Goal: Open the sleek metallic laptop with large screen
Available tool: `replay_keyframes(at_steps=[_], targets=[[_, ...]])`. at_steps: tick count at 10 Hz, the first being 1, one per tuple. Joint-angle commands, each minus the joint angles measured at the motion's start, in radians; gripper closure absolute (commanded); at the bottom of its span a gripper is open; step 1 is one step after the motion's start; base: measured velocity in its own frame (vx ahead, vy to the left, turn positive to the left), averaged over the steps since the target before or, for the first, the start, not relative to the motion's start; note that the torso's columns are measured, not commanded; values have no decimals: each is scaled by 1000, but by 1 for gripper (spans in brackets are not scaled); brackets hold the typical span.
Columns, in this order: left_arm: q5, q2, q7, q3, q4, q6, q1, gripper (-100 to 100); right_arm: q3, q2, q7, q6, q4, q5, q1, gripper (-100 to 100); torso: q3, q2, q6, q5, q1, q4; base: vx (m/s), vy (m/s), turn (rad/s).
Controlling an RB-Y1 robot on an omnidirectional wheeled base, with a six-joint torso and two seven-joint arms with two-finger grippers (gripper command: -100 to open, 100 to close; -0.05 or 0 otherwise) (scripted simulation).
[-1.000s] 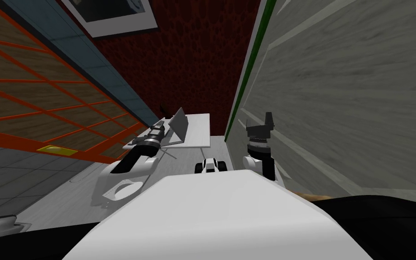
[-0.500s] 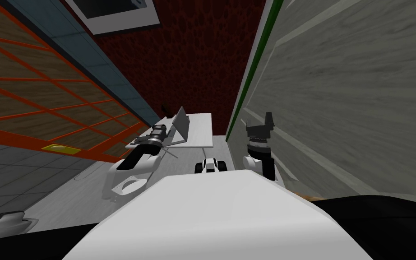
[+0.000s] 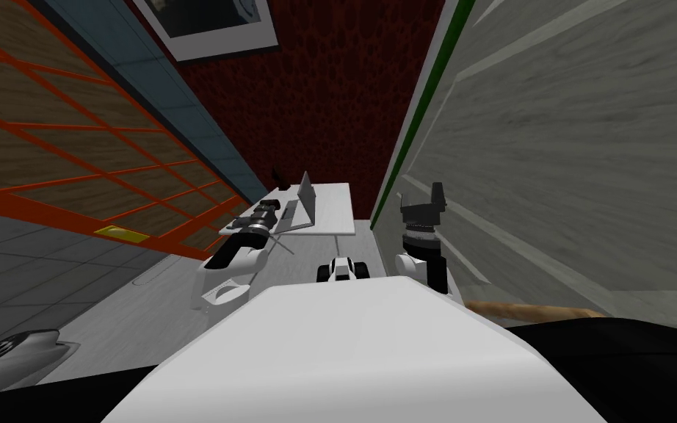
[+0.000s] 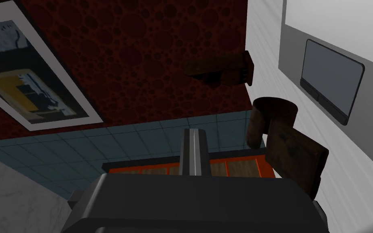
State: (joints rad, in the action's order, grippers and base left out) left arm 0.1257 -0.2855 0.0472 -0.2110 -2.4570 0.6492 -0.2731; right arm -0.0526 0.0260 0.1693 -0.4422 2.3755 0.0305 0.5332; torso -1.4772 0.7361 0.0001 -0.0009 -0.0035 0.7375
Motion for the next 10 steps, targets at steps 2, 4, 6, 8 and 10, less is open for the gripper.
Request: replay_keyframes(at_steps=[2,4,6,8,10], targets=[[-7,-65,-14,-41,1,57,15,-100,0,0,0,0,0,0,0,0,-1,-1,0,-2,-6,0,21,-150,-46],[-9,-98,-21,-63,-8,88,21,-100,0,0,0,0,0,0,0,0,2,4,0,0,2,1,-8,-155,-42],[-13,-140,-30,-90,-23,127,29,-100,0,0,0,0,0,0,0,0,1,2,0,2,6,0,15,-134,-44],[-16,-176,-38,-113,-21,161,36,-100,0,0,0,0,0,0,0,0,1,2,0,1,4,0,9,-127,-45],[-18,-214,-45,-138,-24,197,43,-100,0,0,0,0,0,0,0,0,1,2,0,1,2,0,17,-149,-45]])
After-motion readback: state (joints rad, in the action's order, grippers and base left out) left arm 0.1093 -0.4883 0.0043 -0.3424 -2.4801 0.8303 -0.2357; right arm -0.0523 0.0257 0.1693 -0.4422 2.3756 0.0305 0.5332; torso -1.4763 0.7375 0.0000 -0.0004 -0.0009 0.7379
